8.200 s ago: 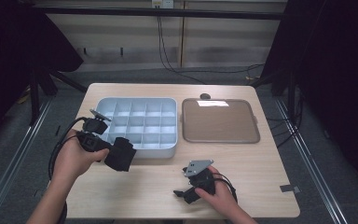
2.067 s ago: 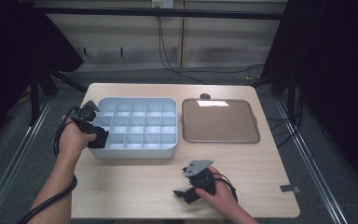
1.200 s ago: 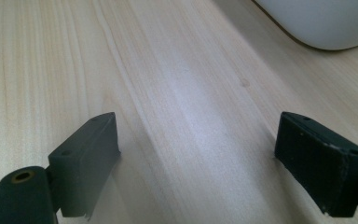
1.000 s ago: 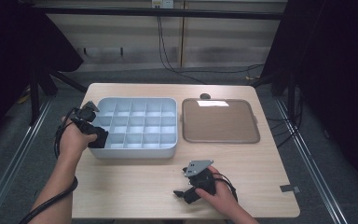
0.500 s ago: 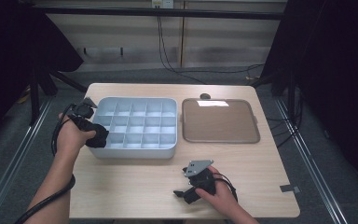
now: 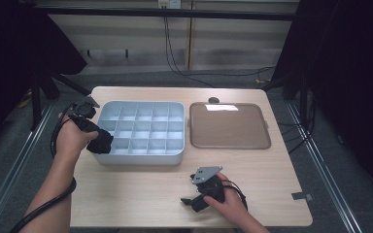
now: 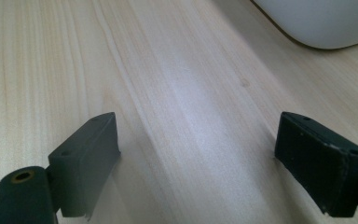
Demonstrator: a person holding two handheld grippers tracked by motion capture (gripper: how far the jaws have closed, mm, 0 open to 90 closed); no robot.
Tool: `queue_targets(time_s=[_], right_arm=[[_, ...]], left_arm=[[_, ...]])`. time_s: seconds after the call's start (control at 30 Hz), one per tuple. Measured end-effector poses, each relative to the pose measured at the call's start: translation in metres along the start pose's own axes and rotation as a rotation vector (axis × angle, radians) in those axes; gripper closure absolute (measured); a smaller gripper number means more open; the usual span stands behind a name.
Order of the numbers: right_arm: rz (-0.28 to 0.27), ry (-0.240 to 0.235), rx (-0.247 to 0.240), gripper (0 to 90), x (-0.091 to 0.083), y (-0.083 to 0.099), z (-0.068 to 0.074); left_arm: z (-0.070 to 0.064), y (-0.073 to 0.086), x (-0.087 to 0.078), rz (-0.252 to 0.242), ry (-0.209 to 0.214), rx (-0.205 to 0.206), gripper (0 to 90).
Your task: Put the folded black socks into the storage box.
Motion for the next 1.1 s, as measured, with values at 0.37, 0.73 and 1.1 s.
queue_targets(time_s=[0.37, 0.73, 1.1], right_arm=[[0.000, 0.000, 0.000, 13.2, 0.000, 0.000, 0.000], [0.000, 0.000, 0.000, 13.1, 0.000, 0.000, 0.000], [0.000, 0.000, 0.000, 13.1, 0.000, 0.000, 0.000]], left_arm=[[-0.001, -0.002, -0.007, 0.015, 0.025, -0.009, 68.7], [0.000, -0.002, -0.014, 0.031, 0.055, -0.044, 77.4], [0.000, -0.004, -0.018, 0.040, 0.081, -0.059, 84.6]])
Point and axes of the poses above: each handheld gripper's, and its own axes: x roughly forward along the jaws, y roughly out of its underside, z roughly to its left, the point moved 8 cm from there along x, roughly forward along the jaws, and after that the axes turned 13 degrees about y, right-handed, at the moved point
